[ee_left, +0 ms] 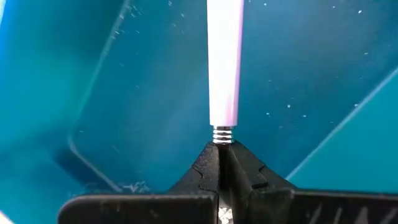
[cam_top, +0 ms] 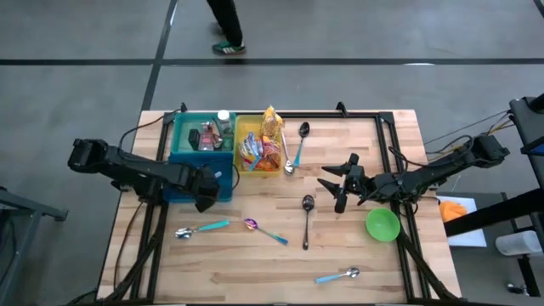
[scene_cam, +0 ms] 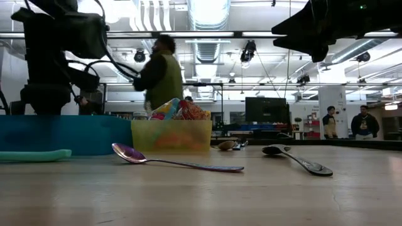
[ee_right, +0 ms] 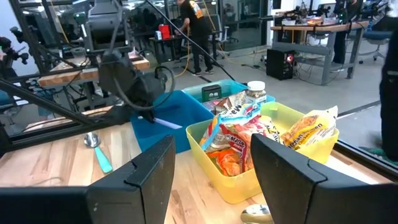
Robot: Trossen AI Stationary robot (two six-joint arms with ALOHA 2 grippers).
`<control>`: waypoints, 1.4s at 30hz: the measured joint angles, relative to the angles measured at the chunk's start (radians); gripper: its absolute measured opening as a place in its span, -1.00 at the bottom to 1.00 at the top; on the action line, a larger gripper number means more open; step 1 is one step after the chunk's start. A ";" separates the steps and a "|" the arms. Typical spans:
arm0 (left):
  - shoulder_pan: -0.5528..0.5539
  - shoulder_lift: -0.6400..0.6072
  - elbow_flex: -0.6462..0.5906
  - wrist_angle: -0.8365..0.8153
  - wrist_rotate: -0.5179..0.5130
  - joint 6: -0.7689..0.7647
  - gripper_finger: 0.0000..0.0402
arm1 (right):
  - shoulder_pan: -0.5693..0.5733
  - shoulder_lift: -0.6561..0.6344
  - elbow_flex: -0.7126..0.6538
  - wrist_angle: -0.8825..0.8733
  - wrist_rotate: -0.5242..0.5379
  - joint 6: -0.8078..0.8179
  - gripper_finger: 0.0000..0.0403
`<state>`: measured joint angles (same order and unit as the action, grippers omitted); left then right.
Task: Pick & Place Food Item
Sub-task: Put the purple spoon into the blue bin, then put the light green spoon into the blue bin
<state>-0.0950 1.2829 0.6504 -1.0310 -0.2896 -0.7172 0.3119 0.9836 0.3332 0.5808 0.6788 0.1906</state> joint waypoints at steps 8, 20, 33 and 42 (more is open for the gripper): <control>0.097 -0.091 -0.047 0.095 0.049 0.097 -0.99 | 0.000 0.000 0.000 0.000 0.000 0.000 0.02; 0.131 -0.110 -0.105 0.150 0.154 0.089 -0.99 | 0.000 0.000 0.000 0.000 0.000 0.000 0.02; 0.134 -0.110 -0.107 0.172 0.172 0.089 -0.42 | 0.000 0.000 0.000 0.000 0.000 0.000 0.02; 0.134 -0.110 -0.107 0.174 0.171 0.090 0.01 | 0.000 0.000 0.000 0.000 0.000 0.000 0.02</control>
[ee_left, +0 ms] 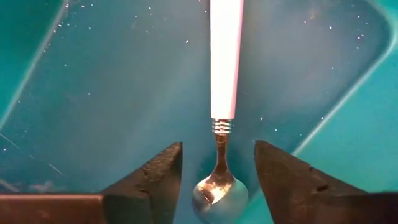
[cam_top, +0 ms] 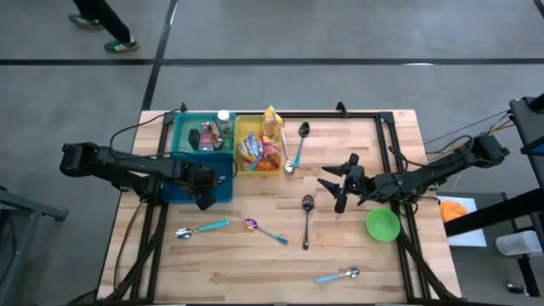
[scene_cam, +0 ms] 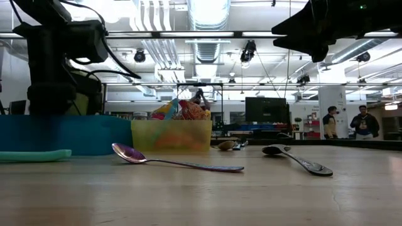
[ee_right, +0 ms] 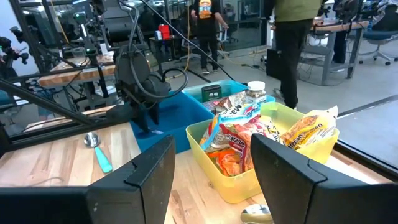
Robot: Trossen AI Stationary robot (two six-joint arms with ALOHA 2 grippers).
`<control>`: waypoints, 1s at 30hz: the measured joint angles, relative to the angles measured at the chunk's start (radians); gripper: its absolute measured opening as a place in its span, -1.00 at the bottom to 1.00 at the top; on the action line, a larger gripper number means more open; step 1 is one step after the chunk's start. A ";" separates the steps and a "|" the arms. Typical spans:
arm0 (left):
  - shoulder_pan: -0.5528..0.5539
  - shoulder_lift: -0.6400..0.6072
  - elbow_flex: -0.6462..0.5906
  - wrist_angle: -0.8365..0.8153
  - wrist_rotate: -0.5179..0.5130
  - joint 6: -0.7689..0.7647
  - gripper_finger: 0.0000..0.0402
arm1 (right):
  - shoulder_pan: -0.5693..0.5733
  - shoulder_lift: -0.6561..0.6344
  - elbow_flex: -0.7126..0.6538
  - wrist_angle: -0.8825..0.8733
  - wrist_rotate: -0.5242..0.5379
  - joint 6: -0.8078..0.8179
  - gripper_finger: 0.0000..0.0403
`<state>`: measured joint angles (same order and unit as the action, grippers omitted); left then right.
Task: Pick & Place Food Item
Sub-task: Put the light green spoon into the blue bin
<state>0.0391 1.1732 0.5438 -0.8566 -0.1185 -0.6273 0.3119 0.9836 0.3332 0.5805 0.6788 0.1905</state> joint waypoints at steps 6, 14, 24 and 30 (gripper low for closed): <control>0.000 0.000 0.000 -0.001 0.000 0.001 0.16 | 0.000 0.000 0.000 0.000 0.000 0.000 0.02; 0.000 0.000 0.097 -0.117 -0.007 0.029 0.17 | 0.000 0.000 0.000 0.000 0.000 0.000 0.02; -0.038 0.000 0.318 -0.249 -0.006 -0.015 0.17 | 0.000 0.000 0.000 0.000 0.000 0.000 0.02; -0.183 0.000 0.420 -0.299 0.008 -0.125 0.17 | 0.000 0.000 0.000 0.000 0.000 0.000 0.02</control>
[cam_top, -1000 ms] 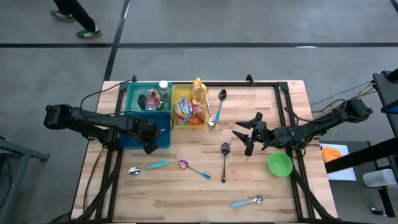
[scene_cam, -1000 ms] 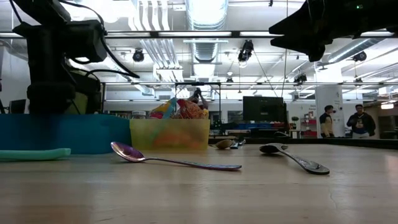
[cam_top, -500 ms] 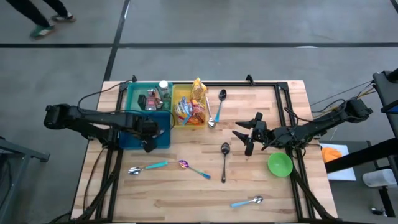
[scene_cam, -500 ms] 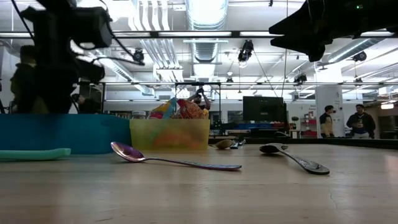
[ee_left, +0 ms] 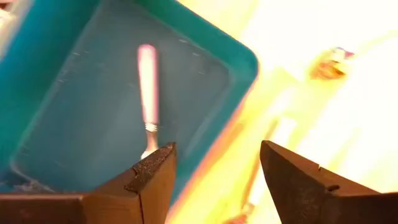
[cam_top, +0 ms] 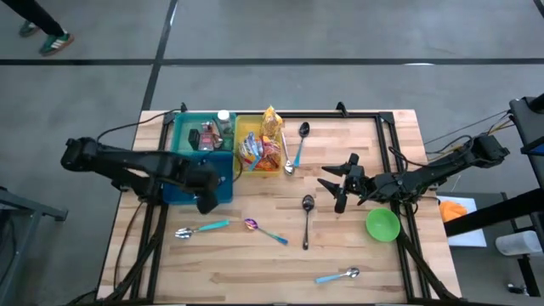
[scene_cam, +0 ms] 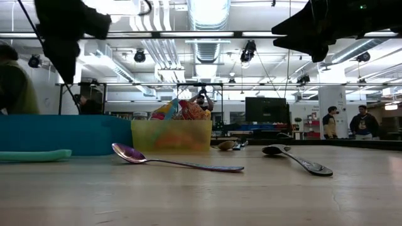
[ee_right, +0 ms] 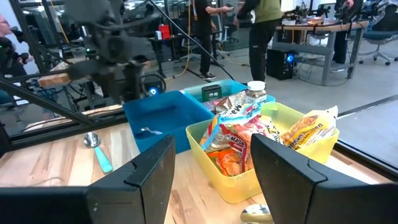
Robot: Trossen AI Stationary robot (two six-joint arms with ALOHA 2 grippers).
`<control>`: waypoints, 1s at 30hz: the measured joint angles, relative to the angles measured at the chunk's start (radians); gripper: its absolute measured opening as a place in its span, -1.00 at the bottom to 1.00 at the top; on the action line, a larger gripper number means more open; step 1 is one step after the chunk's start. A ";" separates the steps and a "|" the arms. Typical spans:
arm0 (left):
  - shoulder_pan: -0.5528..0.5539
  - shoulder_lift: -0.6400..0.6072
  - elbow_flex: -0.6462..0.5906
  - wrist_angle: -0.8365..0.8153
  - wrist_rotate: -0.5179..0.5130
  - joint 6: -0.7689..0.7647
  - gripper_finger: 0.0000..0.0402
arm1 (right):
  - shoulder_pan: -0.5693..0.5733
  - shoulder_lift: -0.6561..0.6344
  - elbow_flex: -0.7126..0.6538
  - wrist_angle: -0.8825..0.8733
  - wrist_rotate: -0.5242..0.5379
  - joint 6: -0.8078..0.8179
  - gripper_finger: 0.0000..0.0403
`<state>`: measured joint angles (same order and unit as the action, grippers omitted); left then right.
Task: Pick & Place Food Item
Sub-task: Put the light green spoon into the blue bin
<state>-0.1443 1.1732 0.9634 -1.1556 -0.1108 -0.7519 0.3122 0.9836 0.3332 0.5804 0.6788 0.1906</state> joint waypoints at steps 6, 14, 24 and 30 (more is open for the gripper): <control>-0.247 0.003 0.027 -0.007 -0.008 -0.217 0.17 | 0.000 0.000 0.000 0.000 0.000 0.000 0.02; -0.558 0.098 0.027 -0.028 -0.061 -0.566 0.17 | 0.000 0.000 0.000 0.000 0.000 0.000 0.02; -0.656 0.276 0.026 -0.014 -0.066 -0.668 0.17 | 0.000 0.000 0.000 0.000 0.000 0.000 0.02; -0.659 0.353 0.026 0.024 -0.094 -0.587 0.17 | 0.000 0.000 0.000 0.000 0.000 0.000 0.02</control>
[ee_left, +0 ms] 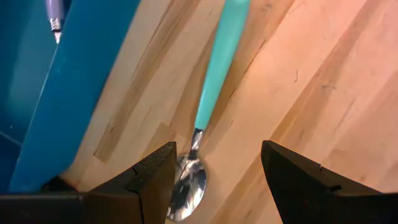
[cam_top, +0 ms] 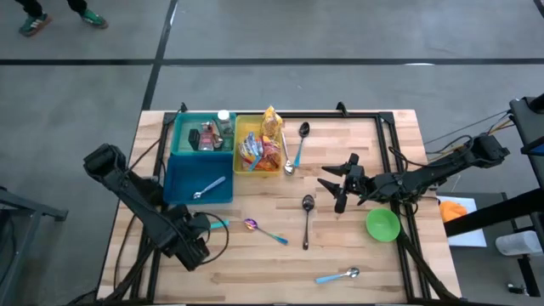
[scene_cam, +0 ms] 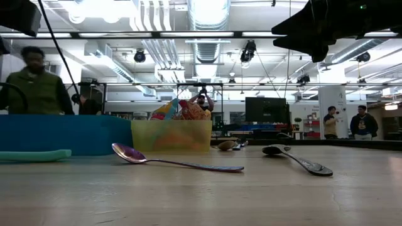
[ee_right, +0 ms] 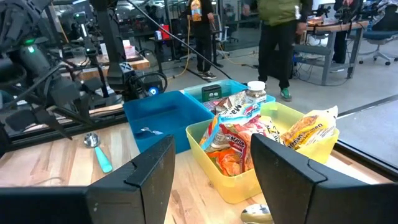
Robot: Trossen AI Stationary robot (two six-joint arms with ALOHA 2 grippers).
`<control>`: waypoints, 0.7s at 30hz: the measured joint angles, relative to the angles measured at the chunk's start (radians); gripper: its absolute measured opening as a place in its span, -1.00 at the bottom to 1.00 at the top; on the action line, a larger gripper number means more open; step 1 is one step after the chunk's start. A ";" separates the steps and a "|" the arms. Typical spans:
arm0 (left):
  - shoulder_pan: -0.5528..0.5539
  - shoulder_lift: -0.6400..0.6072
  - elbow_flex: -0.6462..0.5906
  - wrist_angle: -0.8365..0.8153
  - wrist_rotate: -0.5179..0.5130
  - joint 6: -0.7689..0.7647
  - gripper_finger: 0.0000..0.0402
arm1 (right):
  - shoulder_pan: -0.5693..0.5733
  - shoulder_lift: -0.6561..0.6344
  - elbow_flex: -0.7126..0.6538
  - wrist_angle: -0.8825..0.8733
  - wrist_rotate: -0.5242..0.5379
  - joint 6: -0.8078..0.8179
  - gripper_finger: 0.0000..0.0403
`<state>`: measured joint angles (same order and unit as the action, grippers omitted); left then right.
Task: Pick & Place Food Item
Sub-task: Put the light green spoon into the blue bin
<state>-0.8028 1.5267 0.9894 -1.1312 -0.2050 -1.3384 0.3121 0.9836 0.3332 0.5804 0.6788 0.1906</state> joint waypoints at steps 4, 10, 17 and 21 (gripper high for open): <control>0.000 0.011 -0.016 0.018 -0.013 0.003 0.17 | 0.000 0.000 0.000 0.000 0.000 0.000 0.02; -0.012 -0.038 -0.137 0.150 -0.013 -0.029 0.17 | 0.000 0.000 0.000 0.000 0.000 0.000 0.02; -0.016 -0.116 -0.239 0.211 -0.003 -0.022 0.17 | 0.000 0.000 0.000 0.000 0.000 0.000 0.02; -0.016 -0.149 -0.295 0.265 0.033 0.007 0.17 | 0.000 0.000 0.000 0.000 0.000 0.000 0.02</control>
<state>-0.8192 1.3775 0.6948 -0.8661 -0.1720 -1.3311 0.3122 0.9836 0.3332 0.5804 0.6788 0.1905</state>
